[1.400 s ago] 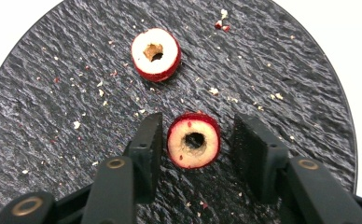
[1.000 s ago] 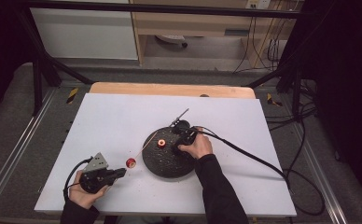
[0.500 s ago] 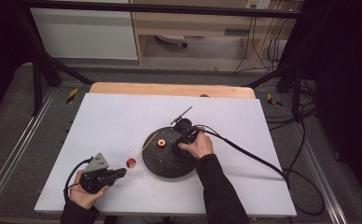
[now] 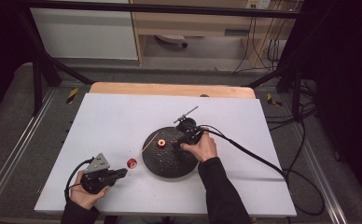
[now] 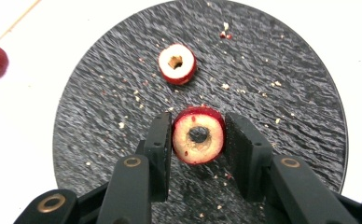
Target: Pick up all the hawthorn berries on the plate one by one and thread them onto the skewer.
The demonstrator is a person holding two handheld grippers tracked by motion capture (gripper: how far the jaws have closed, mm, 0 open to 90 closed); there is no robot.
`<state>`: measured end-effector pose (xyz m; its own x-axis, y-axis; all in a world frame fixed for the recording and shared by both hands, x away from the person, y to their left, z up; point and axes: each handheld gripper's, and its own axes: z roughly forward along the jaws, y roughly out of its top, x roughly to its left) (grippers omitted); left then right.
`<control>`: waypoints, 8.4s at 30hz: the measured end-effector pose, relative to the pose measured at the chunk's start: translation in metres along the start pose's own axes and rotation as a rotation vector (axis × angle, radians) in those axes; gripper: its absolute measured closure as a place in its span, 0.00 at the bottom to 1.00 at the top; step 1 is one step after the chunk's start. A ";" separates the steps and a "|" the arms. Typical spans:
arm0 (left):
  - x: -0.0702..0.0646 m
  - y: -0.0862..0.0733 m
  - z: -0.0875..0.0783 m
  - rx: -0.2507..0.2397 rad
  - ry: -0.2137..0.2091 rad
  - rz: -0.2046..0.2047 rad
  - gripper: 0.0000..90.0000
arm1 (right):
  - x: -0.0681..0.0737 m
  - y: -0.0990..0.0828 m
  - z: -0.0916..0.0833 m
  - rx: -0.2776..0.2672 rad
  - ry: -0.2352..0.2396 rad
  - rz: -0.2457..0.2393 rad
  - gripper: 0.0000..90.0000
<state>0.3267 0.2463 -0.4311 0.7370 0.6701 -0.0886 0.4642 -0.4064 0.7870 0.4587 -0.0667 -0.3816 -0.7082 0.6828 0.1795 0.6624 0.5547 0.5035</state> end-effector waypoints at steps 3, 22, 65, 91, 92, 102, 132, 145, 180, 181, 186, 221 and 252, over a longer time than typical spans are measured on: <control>-0.001 0.000 0.000 -0.001 0.000 0.003 0.98 | -0.001 -0.004 -0.004 -0.024 0.003 0.011 0.71; -0.005 0.002 0.003 -0.014 0.000 -0.001 0.98 | -0.004 -0.042 -0.019 -0.251 0.082 0.090 0.71; -0.028 0.016 0.016 -0.072 0.014 -0.033 0.98 | -0.007 -0.088 -0.020 -0.821 0.200 0.387 0.71; -0.045 0.033 0.031 -0.107 0.011 -0.045 0.98 | -0.011 -0.080 -0.030 -1.056 0.234 0.511 0.71; -0.046 0.034 0.031 -0.109 0.011 -0.049 0.98 | -0.011 -0.080 -0.030 -1.064 0.233 0.513 0.71; -0.054 0.040 0.037 -0.117 -0.004 -0.053 0.98 | -0.013 -0.077 -0.033 -1.112 0.259 0.555 0.71; -0.068 0.050 0.049 -0.139 -0.035 -0.053 0.98 | -0.013 -0.077 -0.036 -1.159 0.289 0.586 0.71; -0.070 0.052 0.052 -0.157 -0.042 -0.076 0.98 | -0.012 -0.077 -0.034 -1.163 0.312 0.593 0.71; -0.072 0.073 0.070 -0.202 -0.044 -0.127 0.99 | -0.004 -0.083 -0.022 -1.134 0.341 0.571 0.71; -0.072 0.075 0.071 -0.202 -0.042 -0.125 0.99 | -0.004 -0.083 -0.021 -1.130 0.338 0.568 0.71; -0.070 0.080 0.072 -0.203 -0.045 -0.120 0.99 | -0.002 -0.085 -0.020 -1.122 0.336 0.555 0.71; -0.058 0.086 0.073 -0.193 -0.054 -0.075 0.99 | 0.005 -0.093 -0.012 -1.001 0.296 0.477 0.56; -0.005 0.022 0.004 -0.061 0.004 -0.039 0.99 | -0.019 -0.109 -0.013 -0.455 0.058 0.154 0.04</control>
<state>0.3352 0.2311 -0.4159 0.7166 0.6875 -0.1176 0.4619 -0.3413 0.8186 0.3969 -0.1468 -0.4292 -0.6316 0.7055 0.3215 0.5957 0.1763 0.7836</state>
